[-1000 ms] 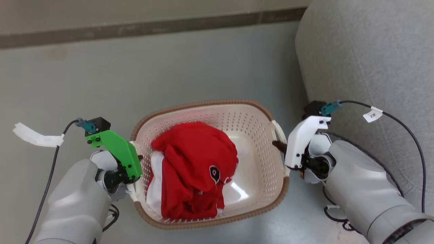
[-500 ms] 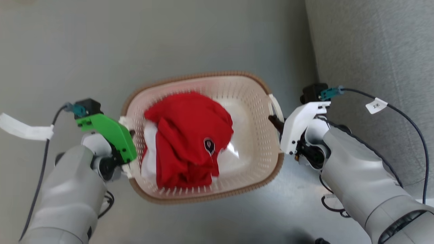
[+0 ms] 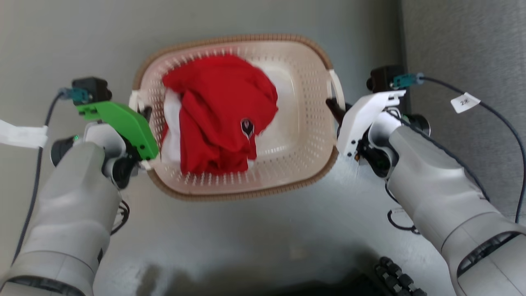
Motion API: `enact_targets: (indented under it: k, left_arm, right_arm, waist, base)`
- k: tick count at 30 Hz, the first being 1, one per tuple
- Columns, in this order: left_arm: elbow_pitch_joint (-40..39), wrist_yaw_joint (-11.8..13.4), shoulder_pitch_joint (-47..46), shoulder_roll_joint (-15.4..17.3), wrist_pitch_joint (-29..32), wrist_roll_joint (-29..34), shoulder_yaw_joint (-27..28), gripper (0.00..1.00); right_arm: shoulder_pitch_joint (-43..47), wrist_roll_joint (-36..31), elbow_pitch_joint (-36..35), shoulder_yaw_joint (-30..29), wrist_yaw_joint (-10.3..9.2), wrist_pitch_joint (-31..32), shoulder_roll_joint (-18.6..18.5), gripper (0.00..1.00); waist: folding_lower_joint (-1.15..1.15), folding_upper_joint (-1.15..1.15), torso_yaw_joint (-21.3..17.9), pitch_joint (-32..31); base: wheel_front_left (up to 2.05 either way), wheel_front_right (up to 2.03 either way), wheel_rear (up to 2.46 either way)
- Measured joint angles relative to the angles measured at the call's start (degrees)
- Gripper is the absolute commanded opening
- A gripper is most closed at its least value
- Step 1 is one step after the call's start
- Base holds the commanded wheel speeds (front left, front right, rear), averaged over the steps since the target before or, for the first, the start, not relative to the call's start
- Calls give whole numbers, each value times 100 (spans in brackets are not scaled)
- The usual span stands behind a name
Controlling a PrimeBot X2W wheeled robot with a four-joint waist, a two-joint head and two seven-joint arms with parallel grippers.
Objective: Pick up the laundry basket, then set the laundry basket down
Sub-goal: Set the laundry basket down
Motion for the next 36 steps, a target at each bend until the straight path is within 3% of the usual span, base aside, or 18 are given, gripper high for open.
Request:
enact_targets:
  k: [12,36]
  left_arm:
    - [145,-19,-142,-20,-445,54,-30,0]
    - [470,-42,-269,-125,-668,159,-100,0]
  right_arm:
    - [-158,-22,127,79,8,-219,23,0]
    - [-310,44,304,286,81,-83,30,0]
  waist:
    - [0,0,68,673]
    - [0,0,127,854]
  base:
    - [0,0,0]
    - [0,0,0]
